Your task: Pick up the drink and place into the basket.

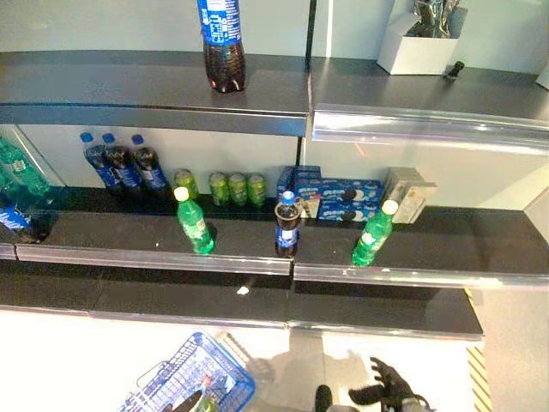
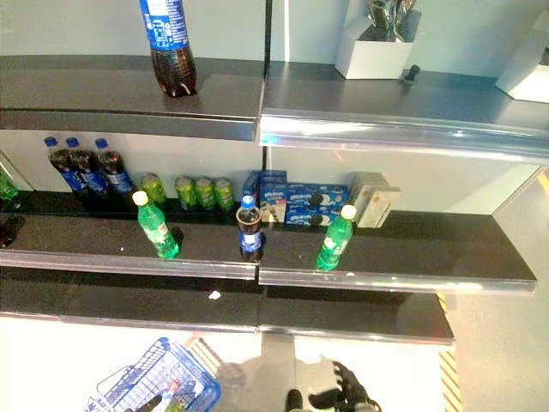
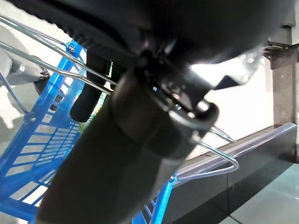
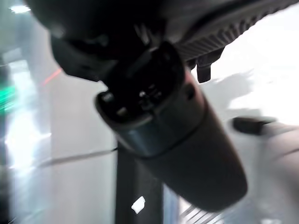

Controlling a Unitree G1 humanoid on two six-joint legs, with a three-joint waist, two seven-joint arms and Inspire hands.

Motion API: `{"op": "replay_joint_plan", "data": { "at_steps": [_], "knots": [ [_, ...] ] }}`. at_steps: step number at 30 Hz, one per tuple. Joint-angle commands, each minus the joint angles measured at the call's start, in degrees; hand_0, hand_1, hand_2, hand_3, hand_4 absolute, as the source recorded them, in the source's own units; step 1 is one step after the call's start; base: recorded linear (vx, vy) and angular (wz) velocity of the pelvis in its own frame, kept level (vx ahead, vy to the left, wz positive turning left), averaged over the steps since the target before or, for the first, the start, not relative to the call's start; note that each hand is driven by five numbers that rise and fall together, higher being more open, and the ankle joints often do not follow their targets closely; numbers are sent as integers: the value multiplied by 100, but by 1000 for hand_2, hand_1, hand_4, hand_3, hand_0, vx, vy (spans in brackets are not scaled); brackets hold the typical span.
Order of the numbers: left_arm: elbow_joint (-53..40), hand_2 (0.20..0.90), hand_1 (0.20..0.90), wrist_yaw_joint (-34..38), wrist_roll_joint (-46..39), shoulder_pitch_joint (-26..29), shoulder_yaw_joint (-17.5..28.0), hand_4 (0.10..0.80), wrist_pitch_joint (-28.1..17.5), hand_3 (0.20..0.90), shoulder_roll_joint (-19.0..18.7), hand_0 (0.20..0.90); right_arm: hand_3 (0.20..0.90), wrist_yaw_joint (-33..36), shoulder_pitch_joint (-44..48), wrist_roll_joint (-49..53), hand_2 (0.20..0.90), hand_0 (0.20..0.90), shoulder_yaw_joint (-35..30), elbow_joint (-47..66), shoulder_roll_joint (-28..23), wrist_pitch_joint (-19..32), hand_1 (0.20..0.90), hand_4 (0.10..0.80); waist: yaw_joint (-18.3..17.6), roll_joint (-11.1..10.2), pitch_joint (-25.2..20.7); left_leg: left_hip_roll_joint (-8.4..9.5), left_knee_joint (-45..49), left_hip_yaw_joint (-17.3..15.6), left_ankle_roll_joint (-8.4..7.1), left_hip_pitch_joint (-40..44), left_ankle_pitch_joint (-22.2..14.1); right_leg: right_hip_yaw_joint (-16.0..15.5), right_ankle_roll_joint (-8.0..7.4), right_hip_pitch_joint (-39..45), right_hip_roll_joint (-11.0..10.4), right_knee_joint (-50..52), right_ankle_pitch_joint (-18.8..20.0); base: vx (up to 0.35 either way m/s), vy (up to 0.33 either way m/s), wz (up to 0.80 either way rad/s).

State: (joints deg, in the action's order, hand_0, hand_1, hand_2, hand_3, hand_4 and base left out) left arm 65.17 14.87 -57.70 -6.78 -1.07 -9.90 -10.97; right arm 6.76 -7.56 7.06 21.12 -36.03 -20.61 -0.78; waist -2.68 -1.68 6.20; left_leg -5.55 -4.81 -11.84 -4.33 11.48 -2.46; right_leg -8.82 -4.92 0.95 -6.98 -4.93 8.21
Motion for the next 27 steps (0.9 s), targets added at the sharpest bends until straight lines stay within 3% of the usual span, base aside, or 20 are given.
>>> {"op": "replay_joint_plan", "data": {
  "at_steps": [1,6,13,21,27],
  "knots": [
    [-667,300,300,92,114,272,262,100,-237,200,-259,300,900,-109,257,-43,900,900,123,1140,-382,283,900,800,-1,-216,102,22,576,75,117,-235,-298,196,-439,66,-286,420,-392,11,-46,4],
    [-802,300,300,91,194,-21,433,100,-263,200,-305,300,900,-117,2,188,900,900,-383,3181,-1010,726,900,800,-93,-274,60,-41,470,-48,105,-153,-272,165,-484,50,-285,399,-387,7,-32,4],
    [-715,300,300,54,311,-186,677,100,-321,200,-177,300,900,483,-296,369,900,900,-1482,4705,-1306,1410,900,800,-283,-225,-16,-68,467,-232,142,-112,-327,232,-530,-36,-292,474,-457,-7,14,0],
    [-609,300,300,-98,297,-235,815,100,-379,200,-85,300,900,1957,-430,277,900,900,-2287,5352,-1249,1808,900,800,-399,-140,-95,-82,560,-391,173,-103,-410,252,-539,-101,-293,585,-547,1,12,-3],
    [-600,300,300,-88,178,-218,737,100,-402,200,-47,300,900,2458,-400,337,900,900,-2329,5384,-1183,1797,900,800,-420,-80,-58,-84,666,-430,181,-160,-438,242,-510,-176,-280,692,-601,-2,10,-8]
  ]
}}
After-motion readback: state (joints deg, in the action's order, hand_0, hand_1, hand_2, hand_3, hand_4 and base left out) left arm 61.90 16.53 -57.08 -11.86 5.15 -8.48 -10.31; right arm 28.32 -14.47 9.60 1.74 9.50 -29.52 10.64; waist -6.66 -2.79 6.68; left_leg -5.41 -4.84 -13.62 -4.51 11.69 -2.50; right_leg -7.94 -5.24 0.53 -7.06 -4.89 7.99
